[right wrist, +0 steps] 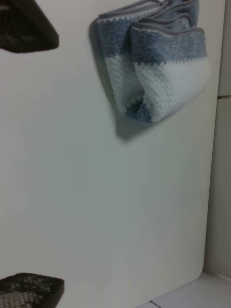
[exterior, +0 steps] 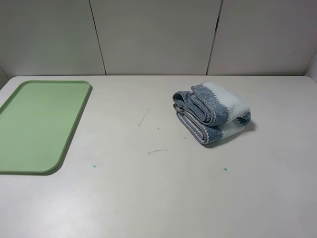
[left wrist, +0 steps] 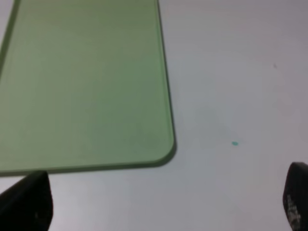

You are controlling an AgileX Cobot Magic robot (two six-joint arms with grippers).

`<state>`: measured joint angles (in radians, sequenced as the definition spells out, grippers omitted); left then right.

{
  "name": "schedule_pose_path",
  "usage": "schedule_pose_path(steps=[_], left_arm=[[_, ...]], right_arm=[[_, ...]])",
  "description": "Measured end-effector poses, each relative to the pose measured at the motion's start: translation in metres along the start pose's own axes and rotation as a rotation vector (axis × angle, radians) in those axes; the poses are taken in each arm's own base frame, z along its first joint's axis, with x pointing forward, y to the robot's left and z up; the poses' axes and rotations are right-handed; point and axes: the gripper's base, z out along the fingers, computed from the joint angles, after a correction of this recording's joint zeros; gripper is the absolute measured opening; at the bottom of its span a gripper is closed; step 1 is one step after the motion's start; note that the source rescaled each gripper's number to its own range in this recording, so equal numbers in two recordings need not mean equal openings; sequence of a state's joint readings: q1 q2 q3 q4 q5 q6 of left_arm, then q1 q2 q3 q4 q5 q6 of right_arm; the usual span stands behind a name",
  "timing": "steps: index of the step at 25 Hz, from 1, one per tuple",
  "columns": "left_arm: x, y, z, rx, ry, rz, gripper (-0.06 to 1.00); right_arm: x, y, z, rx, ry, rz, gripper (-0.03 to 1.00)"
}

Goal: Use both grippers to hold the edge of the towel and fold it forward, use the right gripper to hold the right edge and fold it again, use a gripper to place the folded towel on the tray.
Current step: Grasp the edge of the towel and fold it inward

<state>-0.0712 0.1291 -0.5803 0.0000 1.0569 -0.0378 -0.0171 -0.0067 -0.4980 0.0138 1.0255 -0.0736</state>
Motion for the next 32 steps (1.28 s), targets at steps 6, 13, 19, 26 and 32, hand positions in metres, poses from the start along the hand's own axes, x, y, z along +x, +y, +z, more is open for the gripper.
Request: schedule_pose_path(steps=[6, 13, 19, 26, 32], left_arm=[[-0.057, -0.006, 0.011, 0.039, 0.139, 0.0, 0.95], [-0.105, -0.017, 0.051, 0.105, 0.226, 0.047, 0.95], [-0.132, -0.033, 0.1, 0.151, 0.318, 0.07, 0.99], [-0.14, -0.07, 0.164, 0.206, 0.405, 0.061, 1.0], [-0.127, -0.11, 0.21, 0.225, 0.469, -0.017, 1.0]], right_arm=[[0.0, 0.0, 0.0, 0.0, 0.0, 0.0, 1.0], [0.0, 0.0, 0.0, 0.0, 0.0, 0.0, 1.0], [0.0, 0.0, 0.0, 0.0, 0.0, 0.0, 1.0], [0.0, 0.0, 0.0, 0.0, 0.0, 0.0, 1.0], [0.0, 0.0, 0.0, 0.0, 0.0, 0.0, 1.0]])
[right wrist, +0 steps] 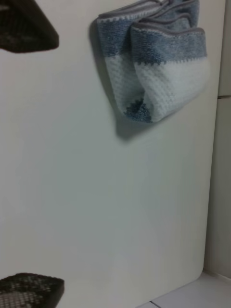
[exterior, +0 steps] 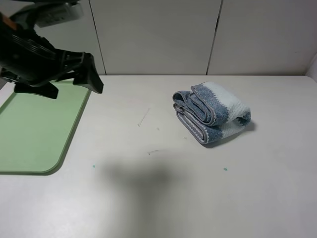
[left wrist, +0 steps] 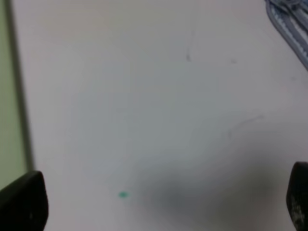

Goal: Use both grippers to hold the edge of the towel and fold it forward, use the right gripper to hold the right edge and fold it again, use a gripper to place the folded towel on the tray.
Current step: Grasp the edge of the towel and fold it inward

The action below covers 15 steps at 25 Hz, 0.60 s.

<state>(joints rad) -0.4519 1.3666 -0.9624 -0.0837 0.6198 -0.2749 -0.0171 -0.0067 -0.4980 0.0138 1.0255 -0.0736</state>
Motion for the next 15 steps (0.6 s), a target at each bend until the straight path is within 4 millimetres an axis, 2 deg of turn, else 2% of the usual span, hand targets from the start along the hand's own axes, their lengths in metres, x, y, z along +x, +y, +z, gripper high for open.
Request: schedule_pose_path(steps=[8, 15], left_arm=[[-0.03, -0.051, 0.058, 0.044, 0.037, 0.017, 1.0], [-0.054, -0.102, 0.1, 0.091, 0.041, 0.043, 1.0]], right_arm=[[0.0, 0.0, 0.0, 0.0, 0.0, 0.0, 1.0], [0.0, 0.0, 0.0, 0.0, 0.0, 0.0, 1.0]])
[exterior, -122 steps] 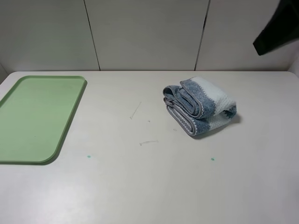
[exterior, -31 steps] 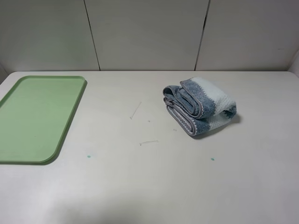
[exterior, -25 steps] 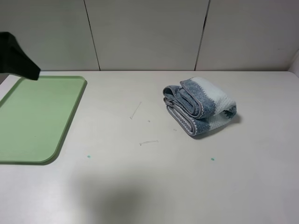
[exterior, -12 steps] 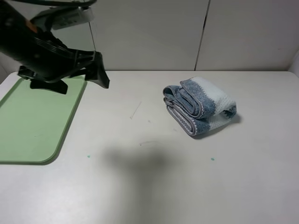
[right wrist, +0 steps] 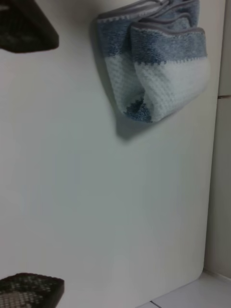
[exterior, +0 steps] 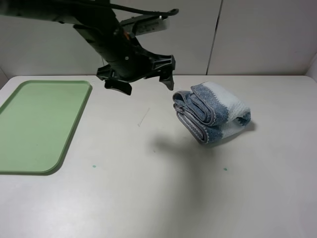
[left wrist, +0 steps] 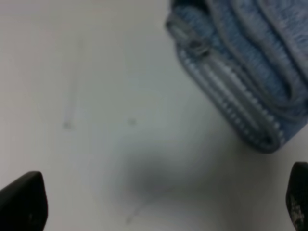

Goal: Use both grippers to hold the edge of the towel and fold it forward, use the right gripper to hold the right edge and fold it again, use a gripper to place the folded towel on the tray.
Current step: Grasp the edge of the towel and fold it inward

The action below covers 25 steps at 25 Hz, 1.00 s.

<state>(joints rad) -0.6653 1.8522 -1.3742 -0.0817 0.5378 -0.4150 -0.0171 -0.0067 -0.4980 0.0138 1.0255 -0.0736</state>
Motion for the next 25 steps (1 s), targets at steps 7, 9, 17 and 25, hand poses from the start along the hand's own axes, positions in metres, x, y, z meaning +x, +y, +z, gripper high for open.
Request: schedule_pose_path(steps=[7, 9, 17, 25], left_arm=[[-0.013, -0.039, 0.049, 0.033, 0.013, -0.037, 1.0], [-0.016, -0.048, 0.061, 0.041, 0.012, -0.058, 1.0], [-0.02, -0.059, 0.102, 0.023, 0.016, -0.179, 1.0], [-0.015, -0.057, 0.127, -0.005, 0.013, -0.251, 1.0]], right_arm=[[0.0, 0.0, 0.0, 0.0, 0.0, 0.0, 1.0], [0.0, 0.0, 0.0, 0.0, 0.0, 0.0, 1.0], [0.0, 0.0, 0.0, 0.0, 0.0, 0.0, 1.0], [0.0, 0.0, 0.0, 0.0, 0.0, 0.0, 1.0]])
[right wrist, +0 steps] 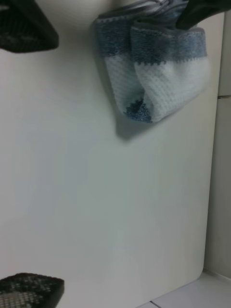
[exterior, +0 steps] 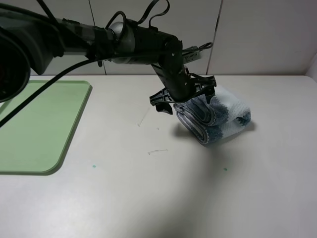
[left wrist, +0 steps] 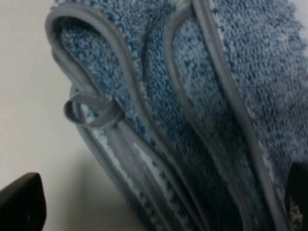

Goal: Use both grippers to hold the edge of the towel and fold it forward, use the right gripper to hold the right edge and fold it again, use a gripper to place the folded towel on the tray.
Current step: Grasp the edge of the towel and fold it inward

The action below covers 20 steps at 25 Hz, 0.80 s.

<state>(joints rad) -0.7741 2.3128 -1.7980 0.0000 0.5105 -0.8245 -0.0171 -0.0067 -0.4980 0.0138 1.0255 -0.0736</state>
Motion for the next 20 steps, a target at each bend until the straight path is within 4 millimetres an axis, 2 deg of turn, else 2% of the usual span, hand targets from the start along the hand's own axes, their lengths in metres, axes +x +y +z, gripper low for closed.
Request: schedule_pose_path(steps=[7, 13, 20], left_arm=[[0.008, -0.005, 0.018, 0.004, 0.009, -0.043, 1.0], [0.011, -0.011, 0.024, -0.009, 0.022, -0.045, 1.0], [0.018, -0.004, 0.038, -0.063, 0.067, -0.048, 1.0]], right_arm=[[0.0, 0.0, 0.0, -0.001, 0.0, 0.001, 1.0], [0.0, 0.0, 0.0, -0.002, 0.0, 0.005, 1.0], [0.0, 0.0, 0.0, -0.002, 0.0, 0.007, 1.0]])
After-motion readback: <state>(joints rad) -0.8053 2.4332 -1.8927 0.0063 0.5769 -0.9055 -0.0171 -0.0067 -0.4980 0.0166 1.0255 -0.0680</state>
